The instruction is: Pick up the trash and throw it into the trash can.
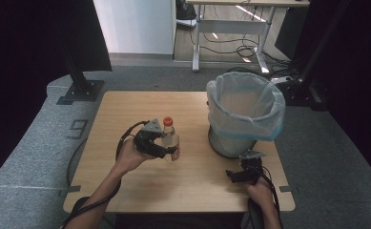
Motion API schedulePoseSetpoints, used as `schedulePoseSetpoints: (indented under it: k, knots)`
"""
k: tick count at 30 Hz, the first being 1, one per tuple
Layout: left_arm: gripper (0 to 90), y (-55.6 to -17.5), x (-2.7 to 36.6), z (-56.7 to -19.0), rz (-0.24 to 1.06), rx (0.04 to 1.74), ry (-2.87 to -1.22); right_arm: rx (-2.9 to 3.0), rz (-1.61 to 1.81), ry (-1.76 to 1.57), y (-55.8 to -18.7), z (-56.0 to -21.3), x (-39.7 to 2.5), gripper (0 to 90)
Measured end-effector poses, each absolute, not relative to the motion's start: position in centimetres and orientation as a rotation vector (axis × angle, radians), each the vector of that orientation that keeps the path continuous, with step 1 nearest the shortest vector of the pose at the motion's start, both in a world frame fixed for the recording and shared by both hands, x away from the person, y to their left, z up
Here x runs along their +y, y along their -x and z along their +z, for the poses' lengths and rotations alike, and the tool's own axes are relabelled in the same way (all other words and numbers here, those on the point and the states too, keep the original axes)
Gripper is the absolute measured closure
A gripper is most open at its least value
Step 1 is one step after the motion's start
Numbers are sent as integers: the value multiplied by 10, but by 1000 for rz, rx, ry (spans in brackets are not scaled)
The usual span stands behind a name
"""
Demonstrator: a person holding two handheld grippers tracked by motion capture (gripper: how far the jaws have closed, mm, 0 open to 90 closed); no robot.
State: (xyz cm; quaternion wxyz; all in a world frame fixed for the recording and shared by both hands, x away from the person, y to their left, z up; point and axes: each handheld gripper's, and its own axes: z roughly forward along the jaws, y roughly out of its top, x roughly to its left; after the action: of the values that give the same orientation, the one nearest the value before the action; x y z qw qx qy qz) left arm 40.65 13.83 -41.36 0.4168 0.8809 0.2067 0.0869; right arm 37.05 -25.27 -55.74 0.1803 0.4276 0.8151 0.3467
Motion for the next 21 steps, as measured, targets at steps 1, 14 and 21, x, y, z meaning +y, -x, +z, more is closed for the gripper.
schedulePoseSetpoints:
  k: [1, 14, 21]
  knots:
    - [282, -408, 138, -411, 219, 520, -2211, 2303, 980, -1208, -370, -557, -253, 0]
    - [282, -430, 129, -375, 220, 529, -2190, 2308, 976, -1203, -370, -557, -253, 0]
    - [282, -439, 122, -357, 220, 519, -2187, 2309, 977, -1202, -370, -557, -253, 0]
